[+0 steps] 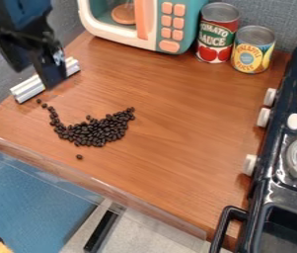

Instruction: Sweep into pile

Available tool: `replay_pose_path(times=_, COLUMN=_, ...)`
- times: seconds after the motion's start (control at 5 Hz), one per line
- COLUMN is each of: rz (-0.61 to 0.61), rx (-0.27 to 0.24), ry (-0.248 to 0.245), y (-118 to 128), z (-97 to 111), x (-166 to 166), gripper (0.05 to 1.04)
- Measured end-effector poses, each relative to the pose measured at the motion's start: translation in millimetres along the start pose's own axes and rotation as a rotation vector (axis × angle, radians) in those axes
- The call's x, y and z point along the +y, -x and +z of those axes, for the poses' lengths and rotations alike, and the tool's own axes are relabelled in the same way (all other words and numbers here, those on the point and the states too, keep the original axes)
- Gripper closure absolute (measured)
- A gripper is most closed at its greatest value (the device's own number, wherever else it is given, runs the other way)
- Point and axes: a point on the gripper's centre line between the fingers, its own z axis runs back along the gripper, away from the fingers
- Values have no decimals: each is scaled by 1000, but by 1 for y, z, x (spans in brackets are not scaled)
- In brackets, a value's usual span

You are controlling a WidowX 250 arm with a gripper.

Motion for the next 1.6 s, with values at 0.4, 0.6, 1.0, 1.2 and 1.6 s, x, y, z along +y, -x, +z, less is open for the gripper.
replay_pose_path(times=0.4, rz=-42, rx=48, ry=-71, y=-22, z=-35, x=46, gripper=83)
replay_pose_path(times=0.6, rz=-56, rx=58, ry=-100, y=-33, z=-47, x=64, gripper=83)
replay_pose_path(times=1.0, rz=-75, rx=17, ry=-96, y=-48, z=-74, x=92, gripper=83)
replay_pose_path(times=1.2, rz=-63, rx=26, ry=-126, y=-52, z=-86, x=104, gripper=83)
replay_pose_path(times=1.6, rz=5, rx=57, ry=-162, y=-67, z=-104, x=128, gripper=83)
